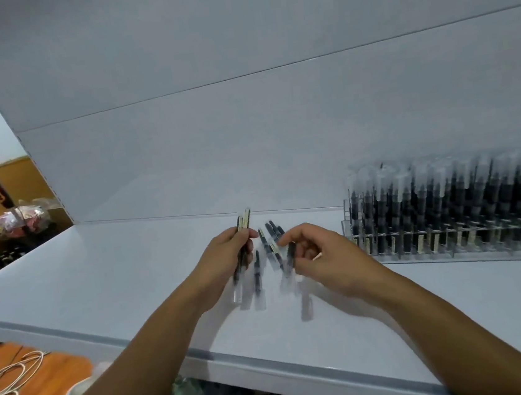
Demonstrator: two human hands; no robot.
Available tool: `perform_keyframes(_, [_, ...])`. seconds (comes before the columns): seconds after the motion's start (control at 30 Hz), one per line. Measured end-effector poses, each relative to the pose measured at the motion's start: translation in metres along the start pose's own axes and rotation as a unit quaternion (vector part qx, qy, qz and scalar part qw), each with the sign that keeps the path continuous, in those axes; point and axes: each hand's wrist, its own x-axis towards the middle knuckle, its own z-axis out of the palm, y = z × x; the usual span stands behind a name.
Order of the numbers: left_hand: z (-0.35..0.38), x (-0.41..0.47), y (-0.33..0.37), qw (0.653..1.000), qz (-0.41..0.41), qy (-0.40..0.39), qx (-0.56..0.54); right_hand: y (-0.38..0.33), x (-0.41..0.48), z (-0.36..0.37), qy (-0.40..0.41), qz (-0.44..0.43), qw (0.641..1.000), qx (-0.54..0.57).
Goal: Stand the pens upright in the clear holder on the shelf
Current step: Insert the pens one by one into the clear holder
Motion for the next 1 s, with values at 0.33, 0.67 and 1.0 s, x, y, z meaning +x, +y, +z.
perform_keyframes(0.33, [0.107, -0.028, 0.018, 0.968, 0.126, -0.121, -0.179, 0.013, -0.064, -0.071, 0.182, -0.002, 0.979, -0.094])
perform_keyframes(0.67, [0.189, -0.046, 0.035, 0.952, 0.163, -0.143, -0.215, 0.012, -0.093, -0.140, 0.382, -0.011, 0.923, -0.046])
perform_keyframes(1.0, [0.203, -0.045, 0.023, 0.936, 0.155, -0.176, -0.262, 0.023, -0.072, -0.164, 0.372, 0.001, 0.902, -0.219])
